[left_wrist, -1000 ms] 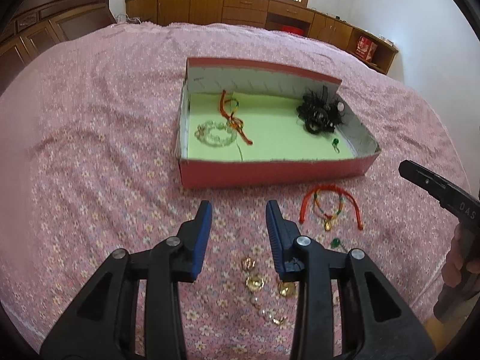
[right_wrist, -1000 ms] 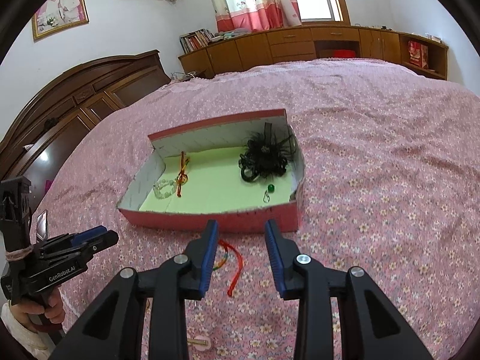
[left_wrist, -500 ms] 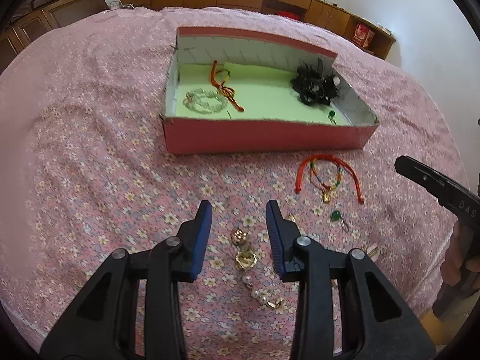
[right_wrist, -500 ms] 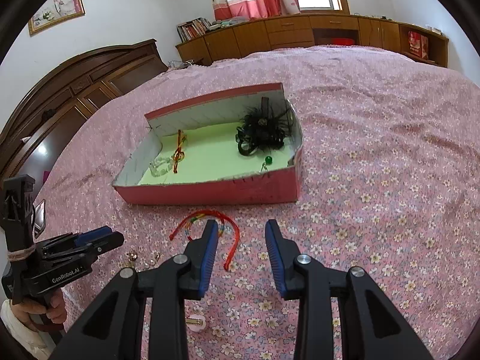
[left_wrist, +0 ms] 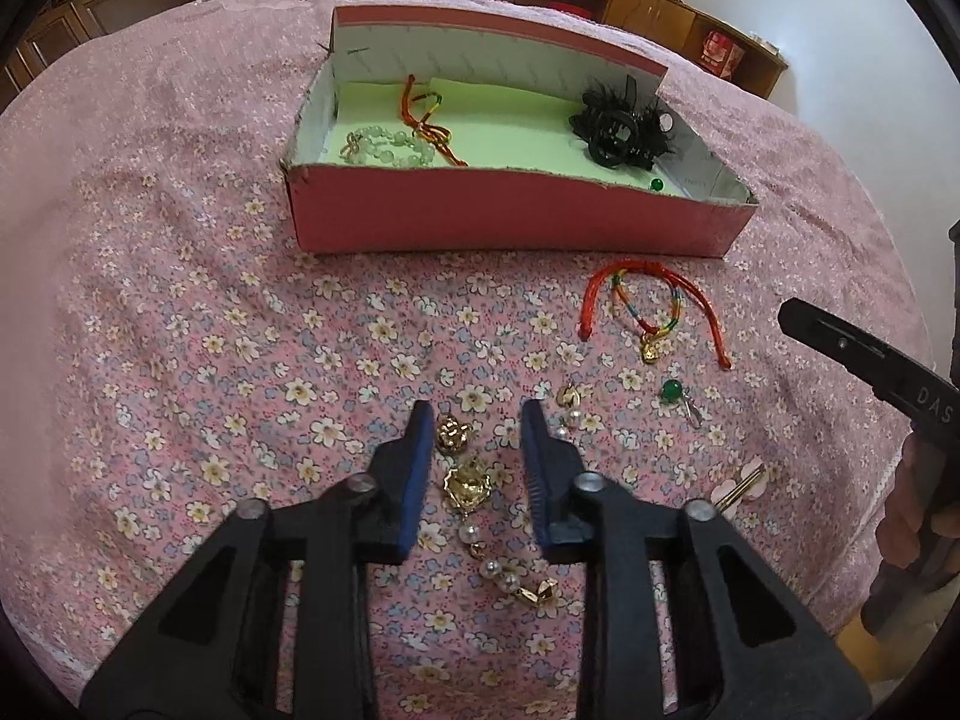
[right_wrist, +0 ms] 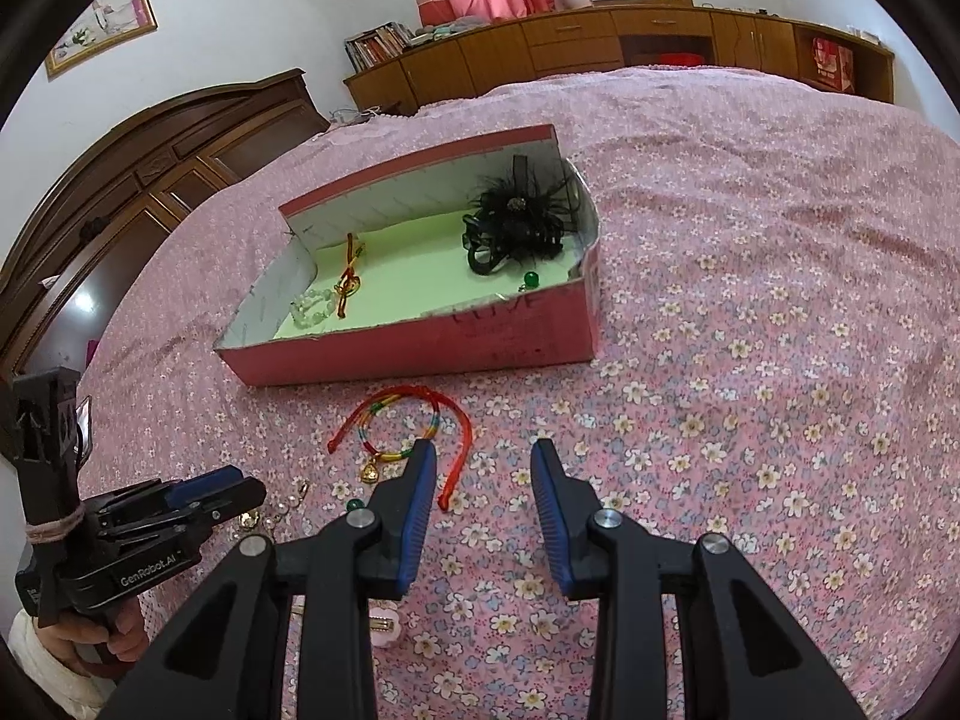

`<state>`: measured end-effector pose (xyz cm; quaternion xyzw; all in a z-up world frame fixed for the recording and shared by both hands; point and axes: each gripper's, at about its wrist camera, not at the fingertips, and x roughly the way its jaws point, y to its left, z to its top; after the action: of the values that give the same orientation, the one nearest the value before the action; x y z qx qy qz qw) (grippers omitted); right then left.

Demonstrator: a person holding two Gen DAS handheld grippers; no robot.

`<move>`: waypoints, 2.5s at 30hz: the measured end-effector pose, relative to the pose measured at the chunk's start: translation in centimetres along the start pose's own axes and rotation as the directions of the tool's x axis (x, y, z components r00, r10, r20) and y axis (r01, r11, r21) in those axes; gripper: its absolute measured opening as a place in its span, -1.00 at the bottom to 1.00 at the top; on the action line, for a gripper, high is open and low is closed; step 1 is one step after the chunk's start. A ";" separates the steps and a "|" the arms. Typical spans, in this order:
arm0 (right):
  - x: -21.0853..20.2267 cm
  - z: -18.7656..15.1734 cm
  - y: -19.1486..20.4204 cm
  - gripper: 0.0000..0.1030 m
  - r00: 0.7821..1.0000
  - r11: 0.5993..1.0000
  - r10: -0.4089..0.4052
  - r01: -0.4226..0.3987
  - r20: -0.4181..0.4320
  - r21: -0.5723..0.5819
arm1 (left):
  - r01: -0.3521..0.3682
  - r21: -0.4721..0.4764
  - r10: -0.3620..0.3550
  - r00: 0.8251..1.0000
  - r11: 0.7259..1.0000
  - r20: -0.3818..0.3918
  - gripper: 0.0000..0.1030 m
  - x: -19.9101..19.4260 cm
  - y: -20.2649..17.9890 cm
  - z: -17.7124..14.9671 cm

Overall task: Organize jewelry
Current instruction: 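Grasp a gold pendant with the left tool while the right tool approaches the red string bracelet, then close the right tool on the red string bracelet and lift it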

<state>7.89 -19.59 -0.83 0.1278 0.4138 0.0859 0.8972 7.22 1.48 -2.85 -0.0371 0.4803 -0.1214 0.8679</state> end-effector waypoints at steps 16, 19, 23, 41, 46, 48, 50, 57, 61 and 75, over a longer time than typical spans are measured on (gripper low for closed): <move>0.6 -0.6 -0.3 -0.31 1.000 1.000 0.011 -0.010 -0.016 0.009 | -0.021 -0.012 0.020 1.000 1.000 -0.018 -0.92 1.1 0.7 -0.1; 0.8 -0.5 -0.1 -0.31 1.000 1.000 0.012 -0.012 -0.021 0.004 | -0.018 -0.018 0.018 1.000 1.000 -0.006 -0.92 0.7 0.8 0.0; 1.0 -0.3 0.4 -0.31 0.999 1.000 0.017 -0.018 -0.027 -0.010 | -0.016 -0.030 0.017 1.000 0.999 0.024 -0.92 -0.4 1.2 0.2; 5.8 1.8 3.0 -0.31 0.996 0.996 -0.005 -0.003 -0.092 -0.084 | -0.062 -0.097 0.070 0.994 0.993 0.081 -0.92 -2.0 4.0 0.6; 7.3 1.7 3.1 -0.31 0.993 0.994 -0.037 0.025 -0.112 -0.106 | -0.067 -0.107 0.076 0.993 0.992 0.087 -0.92 -2.2 4.4 0.7; 7.7 1.5 3.2 -0.29 0.992 0.993 -0.044 0.030 -0.119 -0.112 | -0.069 -0.111 0.079 0.993 0.991 0.087 -0.92 -2.1 4.6 0.7; 8.0 1.3 3.3 -0.29 0.991 0.992 -0.052 0.038 -0.120 -0.121 | -0.069 -0.116 0.079 0.993 0.991 0.084 -0.92 -2.0 4.7 0.7; 7.9 0.8 3.6 -0.83 0.992 0.990 -0.052 0.036 -0.112 -0.138 | -0.067 -0.119 0.075 0.995 0.991 0.072 -0.92 -1.5 4.7 0.5; 7.0 0.6 3.5 -0.88 0.994 0.991 -0.037 0.024 -0.099 -0.133 | -0.065 -0.118 0.075 0.994 0.991 0.077 -0.92 -1.6 4.5 0.6; 1.7 0.5 3.8 -0.90 1.000 0.991 0.011 -0.009 0.015 -0.135 | -0.054 -0.102 0.068 0.988 0.993 0.136 -0.92 -4.0 3.1 0.9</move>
<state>9.18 -15.65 -0.60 0.0698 0.3996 0.1171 0.9065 6.45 5.47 0.38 -0.0734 0.4246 -0.0683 0.8998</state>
